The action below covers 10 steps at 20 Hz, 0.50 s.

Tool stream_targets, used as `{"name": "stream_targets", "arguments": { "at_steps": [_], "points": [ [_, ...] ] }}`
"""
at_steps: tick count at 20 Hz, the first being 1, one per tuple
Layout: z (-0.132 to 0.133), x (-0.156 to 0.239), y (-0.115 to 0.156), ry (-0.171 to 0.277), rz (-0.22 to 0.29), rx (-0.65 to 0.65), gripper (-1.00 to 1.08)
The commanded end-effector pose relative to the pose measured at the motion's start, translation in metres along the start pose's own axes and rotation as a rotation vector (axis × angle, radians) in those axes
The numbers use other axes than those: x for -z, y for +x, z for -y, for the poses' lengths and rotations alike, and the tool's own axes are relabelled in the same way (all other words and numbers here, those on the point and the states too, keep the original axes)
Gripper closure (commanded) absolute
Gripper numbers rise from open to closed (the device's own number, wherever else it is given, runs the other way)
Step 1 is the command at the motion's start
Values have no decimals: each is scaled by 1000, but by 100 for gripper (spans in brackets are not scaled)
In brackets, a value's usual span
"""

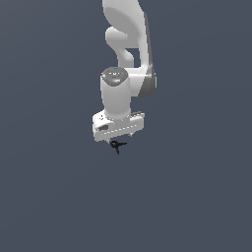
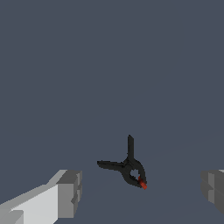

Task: Pick up the object and move it to a goal position.

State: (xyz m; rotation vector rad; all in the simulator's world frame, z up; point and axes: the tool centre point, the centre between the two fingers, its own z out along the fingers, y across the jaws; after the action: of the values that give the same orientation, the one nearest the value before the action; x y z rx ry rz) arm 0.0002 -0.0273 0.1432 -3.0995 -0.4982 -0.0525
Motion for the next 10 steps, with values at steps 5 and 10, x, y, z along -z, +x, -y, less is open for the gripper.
{"name": "stream_targets", "arguments": {
  "at_steps": [5,10],
  "points": [
    [-5,-21,-12,-2,11,177,-92],
    [-7,-36,-21,-1,19,312,-92]
  ]
}}
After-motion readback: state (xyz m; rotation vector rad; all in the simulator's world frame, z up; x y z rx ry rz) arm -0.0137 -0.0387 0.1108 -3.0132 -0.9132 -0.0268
